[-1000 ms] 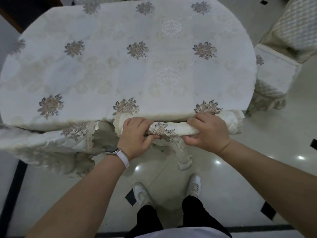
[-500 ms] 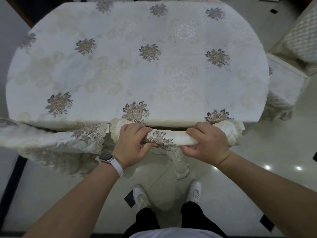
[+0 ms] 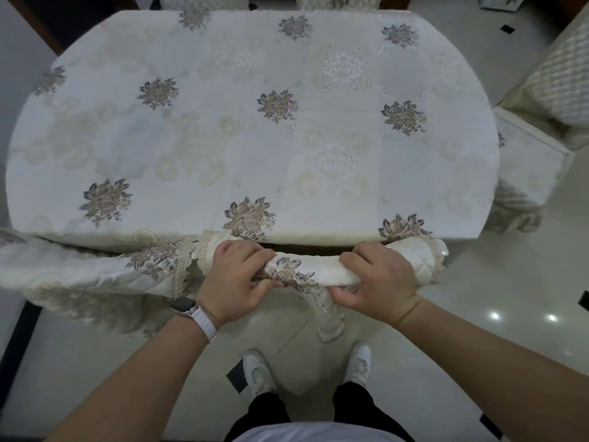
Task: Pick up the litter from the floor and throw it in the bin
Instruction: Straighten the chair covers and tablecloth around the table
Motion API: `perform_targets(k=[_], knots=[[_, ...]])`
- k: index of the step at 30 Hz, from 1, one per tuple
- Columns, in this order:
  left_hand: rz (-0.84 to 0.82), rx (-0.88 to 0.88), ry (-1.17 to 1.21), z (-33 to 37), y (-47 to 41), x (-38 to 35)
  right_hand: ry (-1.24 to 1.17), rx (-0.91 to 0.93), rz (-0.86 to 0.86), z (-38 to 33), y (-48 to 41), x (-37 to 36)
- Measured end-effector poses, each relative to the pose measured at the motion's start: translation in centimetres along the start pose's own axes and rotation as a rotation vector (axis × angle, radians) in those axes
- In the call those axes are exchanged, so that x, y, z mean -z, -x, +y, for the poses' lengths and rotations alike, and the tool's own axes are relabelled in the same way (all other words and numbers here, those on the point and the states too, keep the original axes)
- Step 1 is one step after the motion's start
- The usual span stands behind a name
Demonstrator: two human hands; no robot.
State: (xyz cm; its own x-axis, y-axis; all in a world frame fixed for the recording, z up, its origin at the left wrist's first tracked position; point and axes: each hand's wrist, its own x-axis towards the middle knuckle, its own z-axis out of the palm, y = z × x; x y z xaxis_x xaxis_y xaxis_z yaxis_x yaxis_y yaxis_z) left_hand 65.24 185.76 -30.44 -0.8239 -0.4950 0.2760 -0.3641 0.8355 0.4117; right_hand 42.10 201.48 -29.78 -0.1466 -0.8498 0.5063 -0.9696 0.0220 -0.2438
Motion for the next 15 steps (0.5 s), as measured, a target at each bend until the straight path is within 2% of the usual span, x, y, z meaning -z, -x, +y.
perform_targets(k=[8, 12, 15], knots=[[-0.001, 0.078, -0.008, 1.2, 0.8, 0.2, -0.001, -0.008, -0.071, -0.2, 0.1, 0.3], [-0.026, 0.15, -0.002, 2.9, 1.4, 1.2, -0.022, -0.005, -0.242, -0.2, 0.1, 1.1], [-0.004, 0.226, 0.012, 4.2, 2.7, 2.0, -0.02, 0.078, -0.359, -1.1, -0.6, 1.6]])
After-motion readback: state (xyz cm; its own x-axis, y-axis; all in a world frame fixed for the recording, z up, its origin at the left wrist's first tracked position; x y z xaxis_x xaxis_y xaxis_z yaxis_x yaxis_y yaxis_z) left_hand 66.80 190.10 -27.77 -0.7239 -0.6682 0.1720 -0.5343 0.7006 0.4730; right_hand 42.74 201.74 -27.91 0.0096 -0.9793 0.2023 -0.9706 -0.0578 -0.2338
